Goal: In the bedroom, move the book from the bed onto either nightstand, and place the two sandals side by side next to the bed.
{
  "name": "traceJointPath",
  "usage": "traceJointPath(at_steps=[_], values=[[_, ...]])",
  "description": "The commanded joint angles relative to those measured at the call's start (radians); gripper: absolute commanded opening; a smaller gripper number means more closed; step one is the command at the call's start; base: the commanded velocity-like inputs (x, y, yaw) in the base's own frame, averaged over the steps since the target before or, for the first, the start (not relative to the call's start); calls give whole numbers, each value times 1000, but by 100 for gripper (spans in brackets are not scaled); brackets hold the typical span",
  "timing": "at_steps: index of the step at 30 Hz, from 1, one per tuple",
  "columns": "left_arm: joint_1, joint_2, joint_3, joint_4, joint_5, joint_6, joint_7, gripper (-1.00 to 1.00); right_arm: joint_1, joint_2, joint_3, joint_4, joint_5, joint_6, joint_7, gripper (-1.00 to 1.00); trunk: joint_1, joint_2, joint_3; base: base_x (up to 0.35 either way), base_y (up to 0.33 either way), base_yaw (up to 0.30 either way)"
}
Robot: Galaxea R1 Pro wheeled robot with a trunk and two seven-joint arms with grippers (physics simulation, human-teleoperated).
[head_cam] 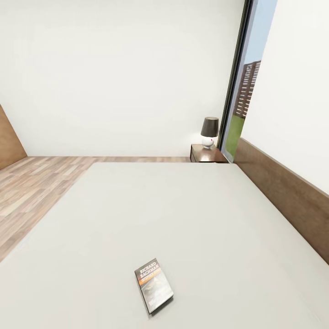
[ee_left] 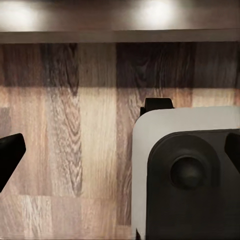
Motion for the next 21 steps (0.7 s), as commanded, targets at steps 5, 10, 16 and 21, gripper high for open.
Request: traceJointPath(at_steps=[5, 10, 16, 21], values=[[0, 0, -7, 0, 0, 17, -2, 100, -1, 1, -9, -1, 7, -3, 19, 100, 0, 0, -1, 0, 0, 0], [0, 0, -7, 1, -4, 27, 11, 100, -2, -2, -14, -5, 3, -3, 130, 100, 0, 0, -1, 0, 0, 0], [0, 0, -7, 0, -8, 29, 40, 100, -2, -4, -21, -8, 0, -2, 203, 100, 0, 0, -1, 0, 0, 0], [0, 0, -7, 0, -10, 30, 50, 100, -2, -6, -23, -10, -1, -2, 224, 100, 0, 0, -1, 0, 0, 0]])
